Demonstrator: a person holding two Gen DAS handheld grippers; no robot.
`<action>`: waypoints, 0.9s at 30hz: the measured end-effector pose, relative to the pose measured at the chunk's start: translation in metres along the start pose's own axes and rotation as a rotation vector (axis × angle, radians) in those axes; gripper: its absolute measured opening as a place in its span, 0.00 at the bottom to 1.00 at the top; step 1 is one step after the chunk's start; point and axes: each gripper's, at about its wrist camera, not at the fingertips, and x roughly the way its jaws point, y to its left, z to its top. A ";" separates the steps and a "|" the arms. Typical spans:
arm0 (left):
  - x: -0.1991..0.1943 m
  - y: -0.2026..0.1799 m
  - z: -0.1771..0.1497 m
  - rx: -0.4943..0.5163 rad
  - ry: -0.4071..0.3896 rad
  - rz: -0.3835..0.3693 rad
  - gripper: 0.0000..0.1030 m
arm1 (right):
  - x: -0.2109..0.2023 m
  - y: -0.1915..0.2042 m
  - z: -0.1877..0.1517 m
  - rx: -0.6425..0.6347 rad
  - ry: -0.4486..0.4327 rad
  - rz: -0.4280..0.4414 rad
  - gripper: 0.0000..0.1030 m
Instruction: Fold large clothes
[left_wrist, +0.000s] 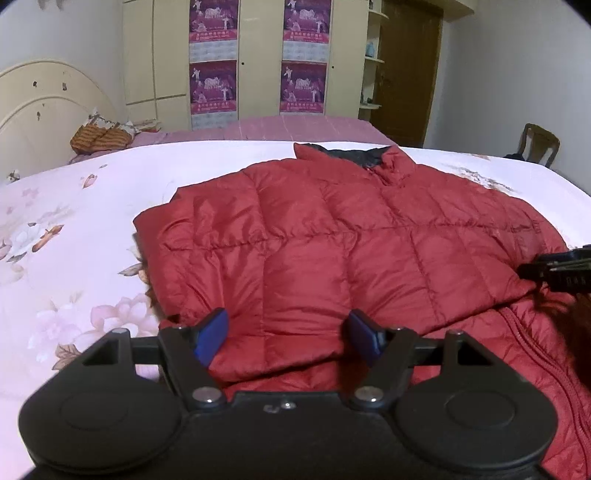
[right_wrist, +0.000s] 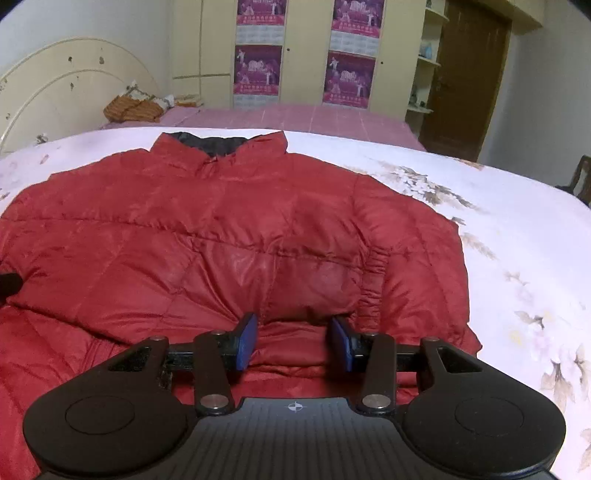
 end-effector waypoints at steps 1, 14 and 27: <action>0.000 0.001 0.000 -0.005 0.002 -0.003 0.69 | 0.001 -0.001 0.001 0.007 0.003 0.001 0.42; -0.039 -0.009 -0.001 0.010 0.019 0.026 0.93 | -0.058 -0.014 0.010 0.087 -0.109 0.054 0.92; -0.137 -0.007 -0.081 -0.035 0.061 0.113 0.86 | -0.164 -0.099 -0.078 0.235 -0.097 0.130 0.64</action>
